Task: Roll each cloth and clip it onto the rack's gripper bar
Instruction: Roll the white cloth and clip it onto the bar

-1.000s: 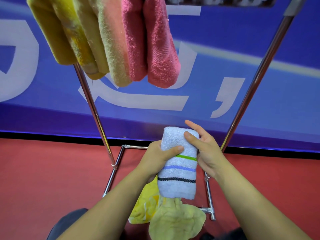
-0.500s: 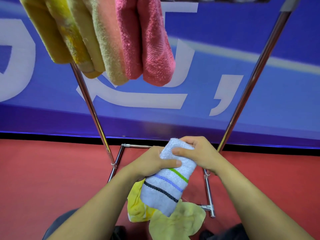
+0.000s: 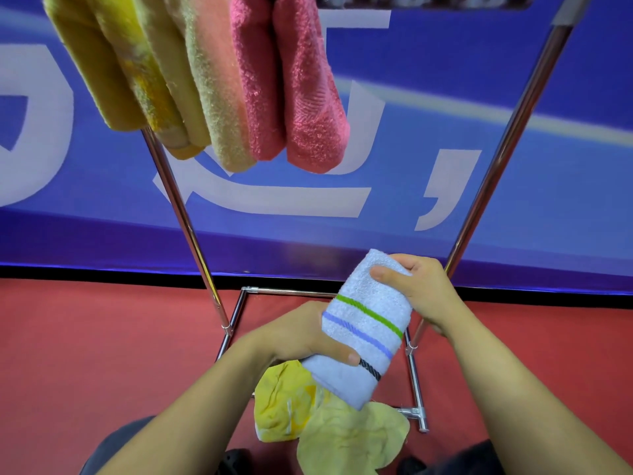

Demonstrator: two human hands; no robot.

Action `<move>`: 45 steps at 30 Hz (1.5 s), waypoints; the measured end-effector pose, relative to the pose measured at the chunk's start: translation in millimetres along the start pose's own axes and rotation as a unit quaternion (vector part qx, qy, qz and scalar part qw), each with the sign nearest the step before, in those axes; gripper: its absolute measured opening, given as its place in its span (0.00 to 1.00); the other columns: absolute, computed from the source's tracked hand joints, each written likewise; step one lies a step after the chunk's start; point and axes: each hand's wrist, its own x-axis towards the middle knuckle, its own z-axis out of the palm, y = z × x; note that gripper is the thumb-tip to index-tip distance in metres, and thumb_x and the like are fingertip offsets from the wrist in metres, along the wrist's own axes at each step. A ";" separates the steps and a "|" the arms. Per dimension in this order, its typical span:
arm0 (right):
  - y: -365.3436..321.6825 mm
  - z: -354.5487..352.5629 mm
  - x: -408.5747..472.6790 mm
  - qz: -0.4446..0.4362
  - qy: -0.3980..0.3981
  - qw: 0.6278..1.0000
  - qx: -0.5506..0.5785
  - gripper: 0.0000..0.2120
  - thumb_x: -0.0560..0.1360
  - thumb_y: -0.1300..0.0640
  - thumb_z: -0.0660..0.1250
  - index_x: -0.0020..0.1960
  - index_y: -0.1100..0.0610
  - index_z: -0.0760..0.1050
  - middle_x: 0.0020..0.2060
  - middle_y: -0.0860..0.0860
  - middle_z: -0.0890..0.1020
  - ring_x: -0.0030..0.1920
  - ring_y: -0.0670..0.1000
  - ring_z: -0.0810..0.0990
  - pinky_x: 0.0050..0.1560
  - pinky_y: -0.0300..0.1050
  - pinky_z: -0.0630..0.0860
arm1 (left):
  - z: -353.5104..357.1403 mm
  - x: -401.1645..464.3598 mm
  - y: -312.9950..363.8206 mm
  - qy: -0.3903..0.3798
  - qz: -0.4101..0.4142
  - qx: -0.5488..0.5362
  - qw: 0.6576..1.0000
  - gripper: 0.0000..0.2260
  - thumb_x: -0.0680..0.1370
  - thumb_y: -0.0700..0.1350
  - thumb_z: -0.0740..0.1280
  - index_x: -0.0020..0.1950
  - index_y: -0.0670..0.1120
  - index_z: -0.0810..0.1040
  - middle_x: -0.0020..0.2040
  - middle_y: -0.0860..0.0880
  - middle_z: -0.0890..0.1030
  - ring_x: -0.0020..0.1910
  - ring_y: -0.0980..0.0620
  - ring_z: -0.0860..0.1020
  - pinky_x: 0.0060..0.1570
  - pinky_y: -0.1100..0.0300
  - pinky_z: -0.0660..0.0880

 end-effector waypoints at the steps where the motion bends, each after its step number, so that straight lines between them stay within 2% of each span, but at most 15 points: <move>1: -0.2 0.8 -0.6 0.003 -0.009 1.000 0.004 0.06 0.73 0.58 0.76 0.49 0.57 0.86 0.43 0.54 0.88 0.41 0.48 0.85 0.42 0.43 0.81 | -0.8 -0.9 1.2 -0.006 0.003 0.012 1.000 0.19 0.70 0.37 0.80 0.59 0.47 0.83 0.56 0.52 0.87 0.59 0.51 0.83 0.61 0.53 0.80; 6: -0.3 10.3 -3.3 -0.011 -0.076 0.996 -0.035 0.05 0.73 0.57 0.76 0.49 0.56 0.85 0.44 0.55 0.88 0.42 0.47 0.85 0.43 0.43 0.80 | 3.1 -2.1 4.6 0.026 0.032 -0.028 0.999 0.15 0.73 0.43 0.79 0.59 0.47 0.82 0.56 0.47 0.86 0.56 0.50 0.84 0.58 0.53 0.80; 10: 0.2 17.2 -2.6 -0.022 -0.084 0.995 -0.054 0.06 0.72 0.56 0.77 0.49 0.55 0.85 0.44 0.53 0.87 0.41 0.45 0.84 0.42 0.40 0.79 | 10.4 3.5 0.5 0.057 0.026 -0.090 0.994 0.12 0.76 0.40 0.76 0.58 0.45 0.83 0.55 0.45 0.87 0.52 0.52 0.85 0.54 0.56 0.81; 13: 7.0 23.2 0.5 -0.034 -0.031 0.998 -0.042 0.12 0.71 0.55 0.79 0.54 0.52 0.84 0.48 0.47 0.87 0.49 0.44 0.85 0.51 0.40 0.81 | 9.5 10.0 -5.9 0.101 0.032 -0.098 0.989 0.10 0.76 0.41 0.75 0.57 0.45 0.83 0.54 0.45 0.87 0.52 0.49 0.85 0.55 0.51 0.81; 16: 16.4 30.6 3.8 -0.076 0.068 0.994 -0.050 0.18 0.72 0.52 0.78 0.60 0.51 0.81 0.55 0.43 0.85 0.58 0.40 0.81 0.60 0.36 0.75 | 6.2 20.8 -16.9 0.198 0.035 -0.098 0.975 0.08 0.75 0.44 0.75 0.54 0.47 0.84 0.51 0.46 0.87 0.50 0.49 0.85 0.55 0.48 0.81; 18: 18.7 36.1 2.3 -0.081 0.103 0.990 -0.050 0.14 0.73 0.52 0.77 0.57 0.52 0.82 0.52 0.44 0.86 0.55 0.39 0.82 0.56 0.34 0.76 | 5.4 28.1 -23.1 0.263 0.029 -0.112 0.958 0.08 0.75 0.44 0.75 0.54 0.48 0.84 0.50 0.49 0.88 0.51 0.48 0.86 0.57 0.43 0.81; 21: 21.4 48.4 -0.2 -0.035 0.055 0.998 -0.012 0.09 0.76 0.52 0.74 0.53 0.56 0.83 0.46 0.48 0.87 0.48 0.43 0.85 0.49 0.36 0.78 | 7.0 34.6 -25.6 0.324 0.033 -0.108 0.939 0.08 0.77 0.42 0.72 0.55 0.49 0.83 0.49 0.50 0.87 0.50 0.50 0.86 0.55 0.43 0.81; 24: 26.5 59.8 -0.7 -0.004 0.013 1.000 0.002 0.10 0.79 0.52 0.70 0.55 0.58 0.82 0.44 0.49 0.87 0.44 0.39 0.84 0.47 0.35 0.77 | 12.4 36.9 -19.6 0.274 0.040 -0.152 0.949 0.09 0.77 0.41 0.69 0.57 0.46 0.82 0.51 0.44 0.87 0.52 0.44 0.85 0.51 0.46 0.82; 29: 28.9 57.2 -1.3 -0.027 0.034 0.999 0.001 0.11 0.80 0.53 0.69 0.60 0.55 0.81 0.48 0.49 0.88 0.50 0.46 0.86 0.52 0.43 0.81 | 24.5 33.5 -6.7 0.156 0.077 -0.256 0.951 0.13 0.84 0.43 0.60 0.65 0.45 0.79 0.62 0.43 0.84 0.63 0.43 0.81 0.64 0.46 0.76; 33: 26.3 57.0 -4.8 -0.067 0.061 0.996 -0.022 0.08 0.81 0.56 0.67 0.58 0.54 0.82 0.46 0.47 0.88 0.48 0.44 0.86 0.50 0.40 0.81 | 30.5 35.6 -0.6 0.243 0.106 -0.160 0.951 0.17 0.84 0.58 0.58 0.58 0.50 0.82 0.56 0.49 0.86 0.58 0.49 0.83 0.62 0.47 0.78; 36: 17.2 57.8 -9.6 -0.084 0.081 0.993 -0.032 0.06 0.81 0.55 0.66 0.51 0.52 0.83 0.42 0.49 0.88 0.45 0.49 0.86 0.48 0.48 0.82 | 32.3 37.0 2.9 0.355 0.112 -0.041 0.927 0.14 0.84 0.57 0.59 0.49 0.53 0.81 0.46 0.52 0.85 0.48 0.56 0.82 0.51 0.51 0.78; 38: 10.6 56.1 -11.5 -0.097 0.099 0.989 -0.041 0.07 0.81 0.53 0.67 0.50 0.52 0.83 0.40 0.50 0.87 0.44 0.53 0.86 0.48 0.55 0.82 | 30.7 33.7 8.7 0.419 0.119 0.041 0.899 0.14 0.85 0.54 0.59 0.42 0.53 0.75 0.41 0.53 0.80 0.43 0.55 0.78 0.44 0.54 0.73; 40: 0.5 53.8 -14.3 -0.110 0.123 0.985 -0.042 0.07 0.81 0.51 0.67 0.50 0.52 0.83 0.41 0.49 0.87 0.44 0.52 0.86 0.50 0.57 0.81 | 28.1 30.0 17.3 0.454 0.136 0.088 0.876 0.13 0.86 0.53 0.58 0.44 0.53 0.76 0.44 0.55 0.79 0.45 0.55 0.77 0.45 0.56 0.71; 42: -13.8 51.4 -17.3 -0.124 0.151 0.980 -0.039 0.08 0.80 0.49 0.66 0.50 0.51 0.83 0.40 0.49 0.87 0.44 0.52 0.86 0.49 0.57 0.81 | 25.3 25.6 30.9 0.469 0.143 0.104 0.865 0.13 0.86 0.53 0.57 0.55 0.50 0.80 0.52 0.56 0.80 0.51 0.58 0.77 0.50 0.60 0.72; 45: -46.8 45.5 -25.2 -0.153 0.187 0.970 -0.018 0.07 0.81 0.54 0.66 0.53 0.51 0.83 0.42 0.47 0.87 0.46 0.48 0.85 0.45 0.41 0.80 | 23.5 14.9 62.1 0.494 0.158 0.096 0.850 0.15 0.86 0.55 0.56 0.57 0.50 0.79 0.50 0.56 0.81 0.50 0.55 0.78 0.45 0.61 0.67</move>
